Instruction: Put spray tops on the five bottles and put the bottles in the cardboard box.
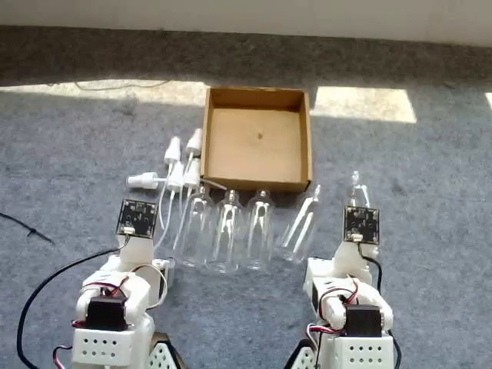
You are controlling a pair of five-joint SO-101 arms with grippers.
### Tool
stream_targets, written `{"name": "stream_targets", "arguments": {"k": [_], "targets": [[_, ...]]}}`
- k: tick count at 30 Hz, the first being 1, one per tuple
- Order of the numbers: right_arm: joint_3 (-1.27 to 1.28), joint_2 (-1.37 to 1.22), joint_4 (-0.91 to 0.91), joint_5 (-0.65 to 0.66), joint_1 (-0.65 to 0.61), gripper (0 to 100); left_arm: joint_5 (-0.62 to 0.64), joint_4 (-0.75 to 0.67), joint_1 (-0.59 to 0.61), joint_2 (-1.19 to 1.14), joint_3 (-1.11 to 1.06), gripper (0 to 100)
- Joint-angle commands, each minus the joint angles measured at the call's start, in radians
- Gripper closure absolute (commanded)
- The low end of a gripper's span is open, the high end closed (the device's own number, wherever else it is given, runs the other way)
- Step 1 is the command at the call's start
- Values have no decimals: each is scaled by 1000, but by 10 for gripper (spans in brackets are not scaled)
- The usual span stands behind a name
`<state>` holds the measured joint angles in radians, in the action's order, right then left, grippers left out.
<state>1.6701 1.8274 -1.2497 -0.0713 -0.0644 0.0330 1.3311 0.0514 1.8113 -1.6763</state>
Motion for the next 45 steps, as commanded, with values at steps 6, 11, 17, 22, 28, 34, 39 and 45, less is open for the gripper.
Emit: {"name": "stream_targets", "arguments": {"k": [6,11,17,22,28,34,39,45], "targets": [[114,10,-4,3,7,993,6,5,-19,10,-19,822],[114,10,-4,5,7,993,6,5,-19,10,-19,822],[114,10,-4,5,7,993,6,5,-19,10,-19,822],[114,10,-4,5,7,993,6,5,-19,10,-19,822],[114,10,-4,5,7,993,6,5,-19,10,-19,822],[114,10,-4,6,7,993,6,5,-19,10,-19,822],[110,10,48,8,16,992,6,5,-19,10,-19,822],[107,10,277,9,131,992,5,5,-24,10,-19,822]]}}
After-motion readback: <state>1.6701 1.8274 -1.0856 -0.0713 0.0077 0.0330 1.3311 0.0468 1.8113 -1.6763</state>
